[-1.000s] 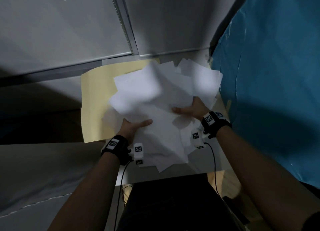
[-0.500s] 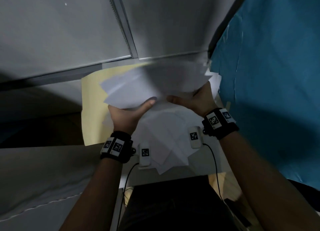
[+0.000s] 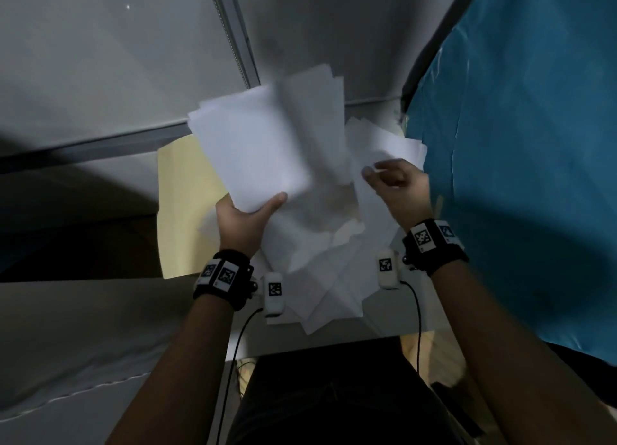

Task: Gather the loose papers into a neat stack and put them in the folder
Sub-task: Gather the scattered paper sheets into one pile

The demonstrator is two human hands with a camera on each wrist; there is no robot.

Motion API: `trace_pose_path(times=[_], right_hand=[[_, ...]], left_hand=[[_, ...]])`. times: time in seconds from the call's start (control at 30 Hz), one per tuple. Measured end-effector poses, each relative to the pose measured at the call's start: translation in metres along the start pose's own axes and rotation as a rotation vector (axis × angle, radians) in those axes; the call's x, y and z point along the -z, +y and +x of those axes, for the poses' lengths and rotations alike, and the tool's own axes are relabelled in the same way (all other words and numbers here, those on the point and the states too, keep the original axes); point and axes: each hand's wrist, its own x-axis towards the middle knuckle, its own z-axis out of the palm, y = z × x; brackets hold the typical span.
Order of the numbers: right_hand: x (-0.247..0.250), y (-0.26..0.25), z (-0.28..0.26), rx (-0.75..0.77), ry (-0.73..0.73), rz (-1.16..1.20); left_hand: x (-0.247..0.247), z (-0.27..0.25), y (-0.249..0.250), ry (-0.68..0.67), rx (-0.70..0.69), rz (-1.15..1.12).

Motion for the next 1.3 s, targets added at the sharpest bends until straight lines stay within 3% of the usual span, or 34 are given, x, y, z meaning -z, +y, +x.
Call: trace_pose_path(times=[0.13,0.27,0.4,0.53,0.63,0.7,0.77,0.87,0.93,1.0,1.07,1.17,1.23,1.3], right_hand=[[0.017,0.067,0.013,-0.293,0.164,-0.251],[0.007,0.074,0.02,-0.352,0.114,-0.566],[-0.016,0.06,0.038,-0.253,0.246,-0.722],[-0.036,0.063,0.041,-0.236,0.088,-0.401],[-0.039,0.064,0.031,-0.258,0.011,-0.359],[-0.029,0.056,0.024,-0.184,0.012,-0.41],[-0.01,0.037,0.022,-0.045,0.145,-0.468],[0.018,-0.001,0.013,0.225,0.348,-0.262],[0.027,-0.035,0.003,0.292,0.483,0.017],[0.03,-0.057,-0.004,0.232,0.582,0.126],[0.03,-0.061,-0.004,0.171,0.471,0.106],[0.015,-0.037,-0.01,0.063,0.038,-0.026],[-0.005,-0.006,-0.02,-0.061,-0.193,-0.126],[-0.024,0.034,-0.026,-0.139,-0.292,-0.19]], left_hand=[[0.013,-0.006,-0.041,-0.126,0.153,0.215],[0.012,-0.017,-0.076,-0.175,0.274,0.378],[0.006,-0.024,-0.09,-0.187,0.261,0.486],[0.0,-0.021,-0.092,-0.199,0.223,0.528],[-0.005,-0.02,-0.091,-0.213,0.208,0.522],[-0.007,-0.02,-0.091,-0.223,0.209,0.546],[-0.007,-0.019,-0.093,-0.217,0.204,0.546],[-0.006,-0.02,-0.094,-0.204,0.19,0.538],[-0.006,-0.022,-0.094,-0.209,0.196,0.52],[-0.005,-0.021,-0.092,-0.206,0.213,0.509],[-0.005,-0.022,-0.091,-0.195,0.219,0.466],[-0.003,-0.023,-0.089,-0.183,0.192,0.304],[-0.002,-0.023,-0.086,-0.192,0.248,0.177],[-0.002,-0.021,-0.085,-0.187,0.343,0.039]])
